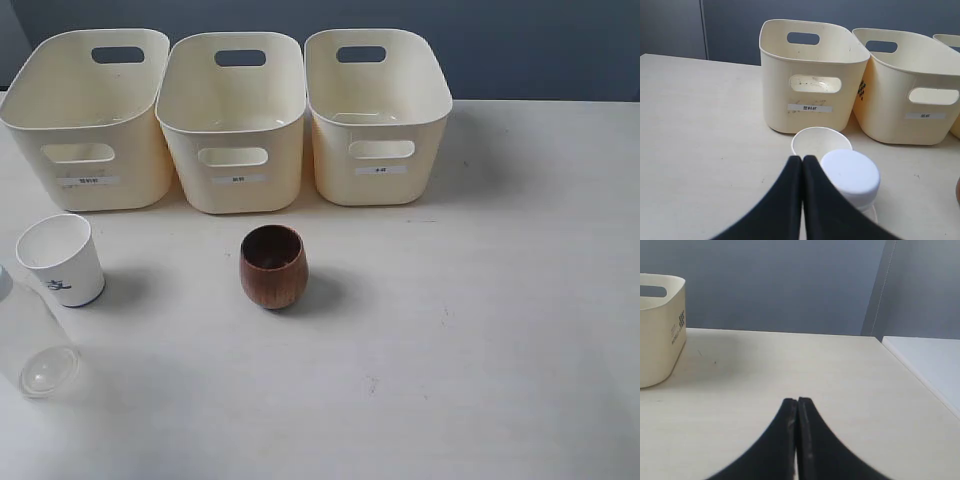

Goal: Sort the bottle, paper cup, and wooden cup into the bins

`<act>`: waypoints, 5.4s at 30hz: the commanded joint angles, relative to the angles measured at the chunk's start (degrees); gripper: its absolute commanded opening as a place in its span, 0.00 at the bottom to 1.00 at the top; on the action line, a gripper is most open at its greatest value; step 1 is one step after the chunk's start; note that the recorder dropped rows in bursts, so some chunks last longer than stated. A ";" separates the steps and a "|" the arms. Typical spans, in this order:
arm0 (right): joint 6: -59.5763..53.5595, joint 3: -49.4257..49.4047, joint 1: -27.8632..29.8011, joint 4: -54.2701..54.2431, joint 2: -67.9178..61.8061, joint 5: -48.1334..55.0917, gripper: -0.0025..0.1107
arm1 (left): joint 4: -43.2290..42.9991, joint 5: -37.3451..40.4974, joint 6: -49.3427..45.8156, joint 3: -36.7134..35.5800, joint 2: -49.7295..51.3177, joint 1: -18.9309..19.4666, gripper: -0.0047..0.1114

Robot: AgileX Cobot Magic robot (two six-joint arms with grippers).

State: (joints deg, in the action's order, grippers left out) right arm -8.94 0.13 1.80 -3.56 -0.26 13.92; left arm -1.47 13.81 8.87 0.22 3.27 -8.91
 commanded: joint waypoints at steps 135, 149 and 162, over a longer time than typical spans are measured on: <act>-40.20 83.97 -52.18 -17.98 -115.70 31.84 0.52 | -0.15 -0.10 0.00 -0.22 -0.19 -0.30 0.04; -39.91 83.97 -52.18 -15.06 -117.64 31.57 0.02 | -0.15 -0.10 0.00 -0.22 -0.19 -0.30 0.04; -31.44 83.97 -52.06 -5.24 -98.50 31.81 0.02 | -0.15 -0.10 0.00 -0.22 -0.19 -0.30 0.04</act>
State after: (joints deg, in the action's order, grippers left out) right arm -44.30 83.90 -50.47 -13.52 -103.07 45.87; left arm -1.47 13.81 8.87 0.22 3.27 -8.91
